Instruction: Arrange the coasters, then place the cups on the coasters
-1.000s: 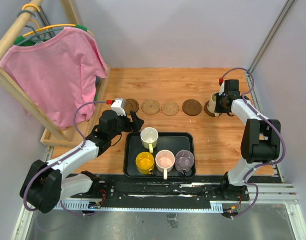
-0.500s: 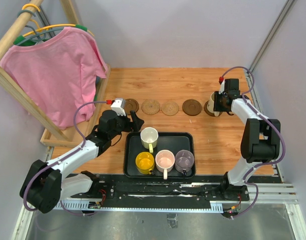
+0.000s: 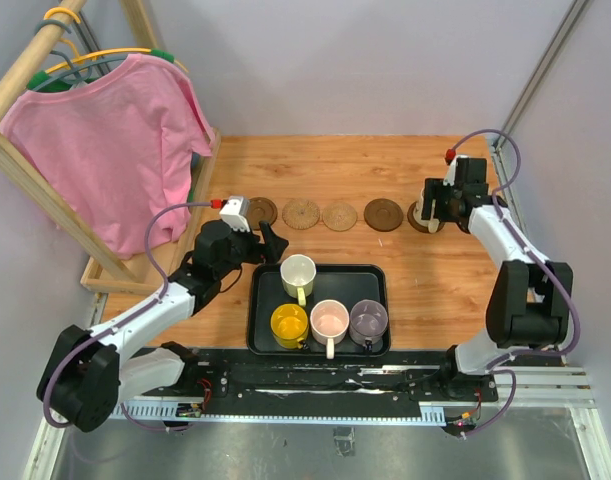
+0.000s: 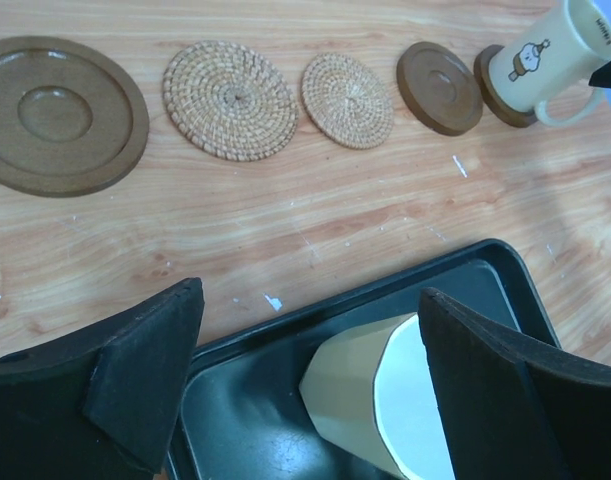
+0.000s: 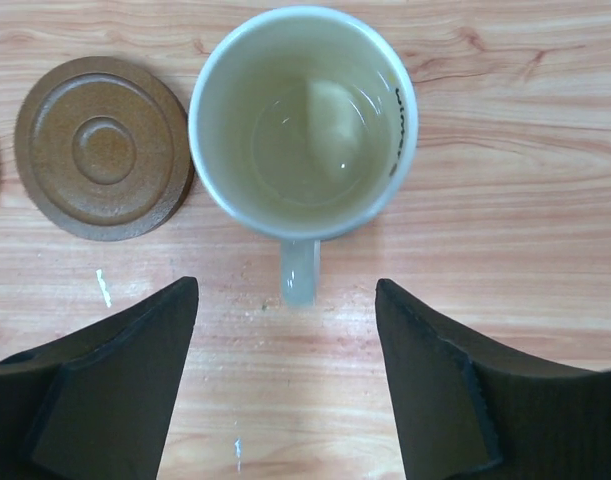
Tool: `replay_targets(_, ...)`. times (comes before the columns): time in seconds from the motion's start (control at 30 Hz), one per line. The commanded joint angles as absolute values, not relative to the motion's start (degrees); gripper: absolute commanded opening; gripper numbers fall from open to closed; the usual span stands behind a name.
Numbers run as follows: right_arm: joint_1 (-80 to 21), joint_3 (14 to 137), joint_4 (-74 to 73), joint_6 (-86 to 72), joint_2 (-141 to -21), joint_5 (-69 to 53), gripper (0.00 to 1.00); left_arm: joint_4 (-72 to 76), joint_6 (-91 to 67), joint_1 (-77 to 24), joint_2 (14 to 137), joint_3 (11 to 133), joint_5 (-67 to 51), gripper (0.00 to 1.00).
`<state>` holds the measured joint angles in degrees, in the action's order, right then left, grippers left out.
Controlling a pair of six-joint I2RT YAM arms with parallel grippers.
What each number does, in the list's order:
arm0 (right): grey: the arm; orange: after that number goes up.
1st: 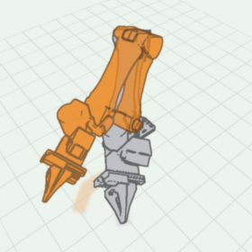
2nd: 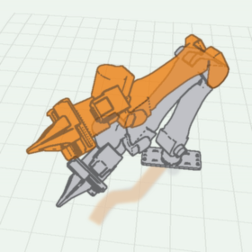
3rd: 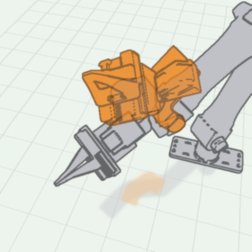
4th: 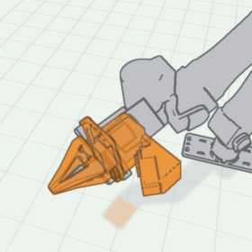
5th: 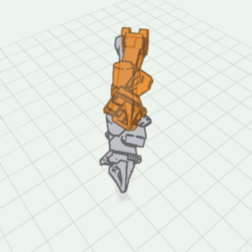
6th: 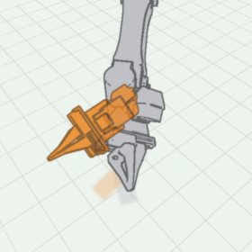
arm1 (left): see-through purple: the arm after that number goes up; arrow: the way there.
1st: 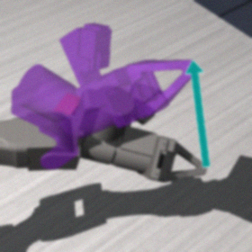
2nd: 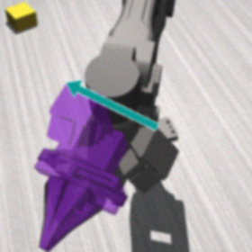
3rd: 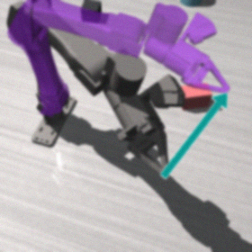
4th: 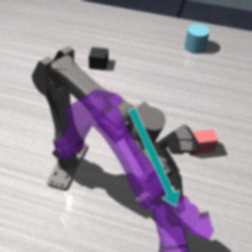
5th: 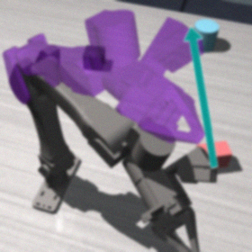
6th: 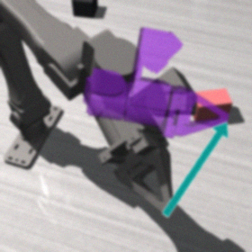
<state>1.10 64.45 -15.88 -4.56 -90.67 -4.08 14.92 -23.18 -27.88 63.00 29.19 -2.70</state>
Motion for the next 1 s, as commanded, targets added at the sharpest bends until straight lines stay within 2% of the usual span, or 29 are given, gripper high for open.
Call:
replay_targets(0.0,0.1,61.9,-15.6,-7.2,-84.3,-4.8,0.75,16.8,-22.4,-28.3,60.3,28.6,-4.0,0.93)
replay_targets(0.2,-4.6,58.8,-15.9,-8.9,-76.3,-4.8,0.80,15.8,-22.6,-28.4,58.2,28.0,-7.0,1.00)
replay_targets(0.5,-21.8,56.1,-24.6,-10.8,-69.6,3.4,0.81,12.7,-22.9,-29.1,54.8,26.1,-7.1,1.00)
replay_targets(0.7,-28.9,49.2,-31.8,-19.7,-59.4,2.4,0.81,12.3,-23.0,-29.2,54.8,26.1,-6.6,1.00)
replay_targets(0.77,-30.5,46.9,-34.2,-22.1,-55.5,0.8,0.87,12.3,-22.8,-29.2,55.0,26.2,-6.4,1.00)
replay_targets(0.8,-31.5,46.0,-35.3,-23.0,-53.1,0.4,0.96,12.3,-22.8,-29.2,55.1,26.2,-6.4,1.00)
replay_targets(0.83,-32.7,45.2,-36.5,-23.6,-51.5,0.2,0.99,12.3,-22.8,-29.2,55.3,26.2,-6.3,1.00)
replay_targets(0.97,-37.2,43.0,-41.7,-25.3,-45.9,0.8,0.99,12.0,-23.0,-29.2,55.8,26.2,-5.8,1.00)
